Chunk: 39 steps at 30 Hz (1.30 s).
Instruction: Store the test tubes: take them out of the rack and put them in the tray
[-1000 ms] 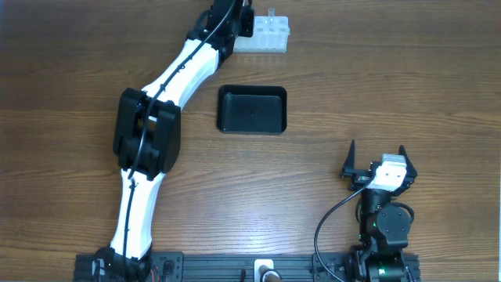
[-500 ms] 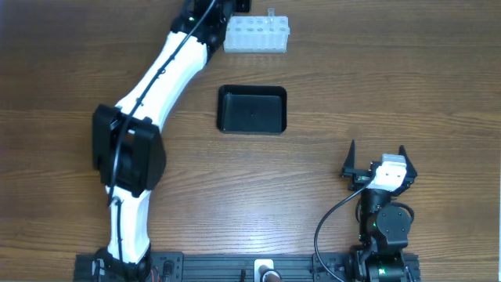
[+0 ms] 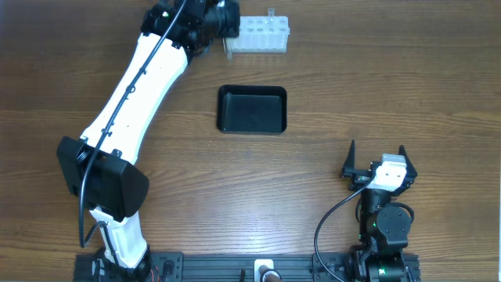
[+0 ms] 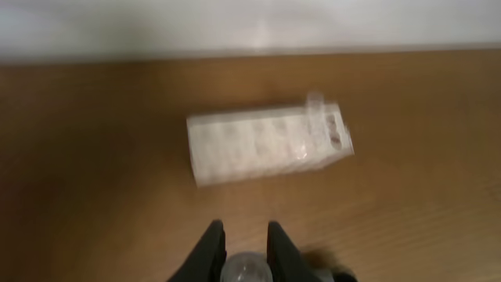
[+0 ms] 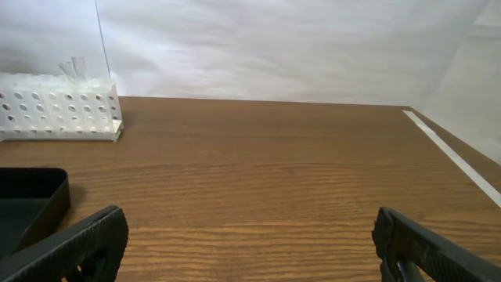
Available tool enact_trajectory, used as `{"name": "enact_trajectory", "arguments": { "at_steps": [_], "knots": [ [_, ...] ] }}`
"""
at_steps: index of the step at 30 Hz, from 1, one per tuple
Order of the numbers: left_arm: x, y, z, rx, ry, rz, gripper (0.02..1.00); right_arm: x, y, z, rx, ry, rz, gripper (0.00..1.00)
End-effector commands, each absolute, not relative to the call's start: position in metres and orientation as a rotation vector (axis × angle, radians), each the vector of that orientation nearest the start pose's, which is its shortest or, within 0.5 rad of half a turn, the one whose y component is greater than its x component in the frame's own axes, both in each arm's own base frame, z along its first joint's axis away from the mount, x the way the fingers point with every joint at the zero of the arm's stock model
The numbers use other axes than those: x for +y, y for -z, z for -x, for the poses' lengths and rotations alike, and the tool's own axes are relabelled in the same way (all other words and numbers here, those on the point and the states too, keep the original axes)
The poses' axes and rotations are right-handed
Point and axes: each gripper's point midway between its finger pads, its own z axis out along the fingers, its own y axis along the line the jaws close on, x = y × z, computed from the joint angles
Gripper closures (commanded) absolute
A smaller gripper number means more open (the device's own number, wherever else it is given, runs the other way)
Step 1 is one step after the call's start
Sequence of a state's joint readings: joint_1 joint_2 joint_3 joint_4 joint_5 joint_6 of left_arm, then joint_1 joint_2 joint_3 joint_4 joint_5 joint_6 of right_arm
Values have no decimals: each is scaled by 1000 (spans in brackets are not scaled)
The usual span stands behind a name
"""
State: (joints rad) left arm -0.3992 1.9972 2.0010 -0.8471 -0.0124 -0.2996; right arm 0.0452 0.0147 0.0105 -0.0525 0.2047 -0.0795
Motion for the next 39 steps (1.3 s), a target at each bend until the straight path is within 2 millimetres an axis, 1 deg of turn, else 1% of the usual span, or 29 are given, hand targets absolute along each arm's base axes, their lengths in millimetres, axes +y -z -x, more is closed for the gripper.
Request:
{"name": "enact_trajectory", "arguments": {
  "at_steps": [1,4,8,12,15,18,23,31,39],
  "knots": [
    [-220,-221,-458,2588,441,-110,978,-25,-161,-244,1629,193,-61,9],
    [-218,-200,-442,2693,405,-117,978,-25,-161,-244,1629,193,-61,12],
    [-224,-171,-432,2790,369,-140,980,-25,-161,-244,1629,193,-61,7],
    [-231,-147,-430,2844,348,-161,980,-25,-161,-244,1629,192,-61,7],
    [-232,-129,-430,2882,330,-161,978,-25,-161,-244,1629,193,-61,9],
    [-231,-115,-432,2908,304,-158,980,-25,-161,-244,1629,193,-61,7],
    [-229,-100,-435,2925,274,-153,978,-25,-161,-244,1629,193,-61,9],
    [-229,-74,-433,2979,248,-152,978,-25,-161,-244,1629,193,-61,7],
    [-228,-58,-432,3012,229,-150,969,-25,-161,-244,1629,193,-61,7]
  ]
}}
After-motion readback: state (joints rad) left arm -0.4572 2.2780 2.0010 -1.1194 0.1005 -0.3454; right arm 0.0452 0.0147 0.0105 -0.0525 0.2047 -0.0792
